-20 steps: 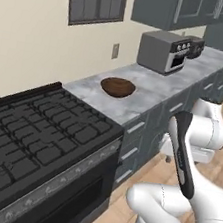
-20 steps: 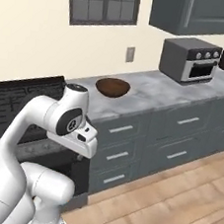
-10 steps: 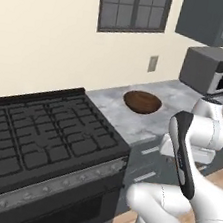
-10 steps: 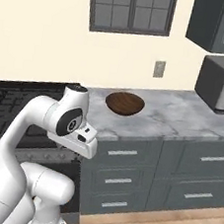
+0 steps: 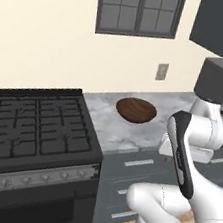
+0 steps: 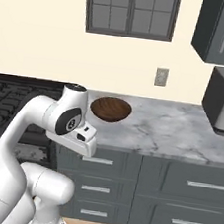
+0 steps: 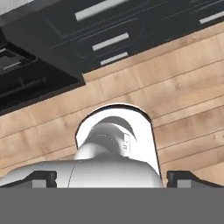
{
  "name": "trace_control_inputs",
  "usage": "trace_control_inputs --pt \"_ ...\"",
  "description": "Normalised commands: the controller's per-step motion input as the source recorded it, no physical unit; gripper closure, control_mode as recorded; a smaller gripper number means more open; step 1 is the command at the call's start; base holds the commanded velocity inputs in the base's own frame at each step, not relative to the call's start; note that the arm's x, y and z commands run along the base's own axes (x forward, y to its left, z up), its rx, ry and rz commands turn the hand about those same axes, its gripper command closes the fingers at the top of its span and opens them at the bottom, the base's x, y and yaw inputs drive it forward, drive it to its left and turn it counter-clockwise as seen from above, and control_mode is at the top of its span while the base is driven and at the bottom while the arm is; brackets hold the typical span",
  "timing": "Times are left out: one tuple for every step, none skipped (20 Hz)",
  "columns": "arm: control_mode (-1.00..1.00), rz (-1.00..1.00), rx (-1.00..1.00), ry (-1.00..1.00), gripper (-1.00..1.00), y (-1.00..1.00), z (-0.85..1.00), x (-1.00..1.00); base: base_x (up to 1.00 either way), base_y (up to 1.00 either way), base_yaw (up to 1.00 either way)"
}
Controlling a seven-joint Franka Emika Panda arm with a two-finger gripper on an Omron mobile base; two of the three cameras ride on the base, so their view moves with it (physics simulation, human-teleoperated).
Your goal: Pick the cup and bowl from the counter and place them on the counter next to the sink.
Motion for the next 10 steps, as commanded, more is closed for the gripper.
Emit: trace_control_inputs --pt "1.00 0.00 0.00 0.00 -1.00 0.00 0.00 0.00 0.45 -0.96 0.26" --pt "1.00 0.00 0.00 0.00 -1.00 0.00 0.00 0.00 0.49 -0.91 0.25" --pt "1.00 0.00 0.00 0.00 -1.00 0.00 0.00 0.00 0.58 -0.88 0.25" --pt "1.00 0.00 0.00 0.00 -1.00 0.00 0.00 0.00 0.74 -0.81 0.24" --pt "1.00 0.00 0.00 0.00 -1.00 0.00 0.00 0.00 0.83 -0.66 0.21" --pt "1.00 0.00 0.00 0.00 -1.00 0.00 0.00 0.00 0.93 -0.25 0.07" --pt "1.00 0.00 0.00 0.00 -1.00 0.00 0.00 0.00 0.91 0.00 0.03" --pt "1.00 0.00 0.00 0.00 -1.00 0.00 0.00 0.00 0.91 0.00 0.02" --pt "1.00 0.00 0.00 0.00 -1.00 0.00 0.00 0.00 0.91 0.00 0.01" --pt "1.00 0.00 0.00 0.00 -1.00 0.00 0.00 0.00 0.94 0.00 0.01"
